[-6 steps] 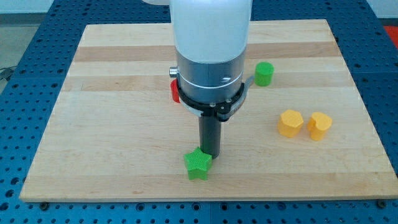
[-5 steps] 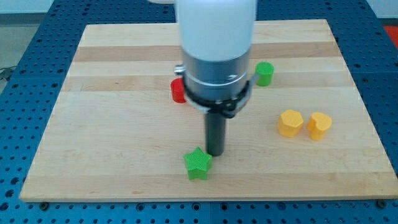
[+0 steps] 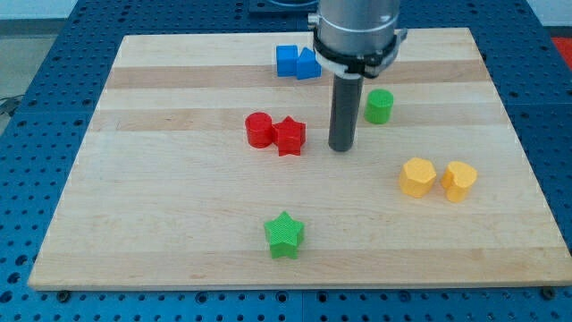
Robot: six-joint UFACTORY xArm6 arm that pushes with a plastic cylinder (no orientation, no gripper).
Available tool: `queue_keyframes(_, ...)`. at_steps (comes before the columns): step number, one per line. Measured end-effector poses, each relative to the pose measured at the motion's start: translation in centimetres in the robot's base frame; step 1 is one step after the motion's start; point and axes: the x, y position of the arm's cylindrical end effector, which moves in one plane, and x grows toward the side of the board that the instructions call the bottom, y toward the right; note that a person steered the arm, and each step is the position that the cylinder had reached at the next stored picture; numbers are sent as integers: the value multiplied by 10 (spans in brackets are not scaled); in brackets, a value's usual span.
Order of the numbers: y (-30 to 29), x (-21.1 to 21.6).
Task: Move the green circle downwards
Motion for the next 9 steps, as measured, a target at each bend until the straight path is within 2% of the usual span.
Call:
queue_keyframes(1,0,-99)
queue_keyframes(2,0,-131)
queue_keyframes(3,62,-132)
queue_keyframes(5,80,-131)
queue_keyframes(6,78,-125)
queue_keyframes(7,59,-53)
queue_keyframes(8,53,-21)
queue_keyframes(9,25,34)
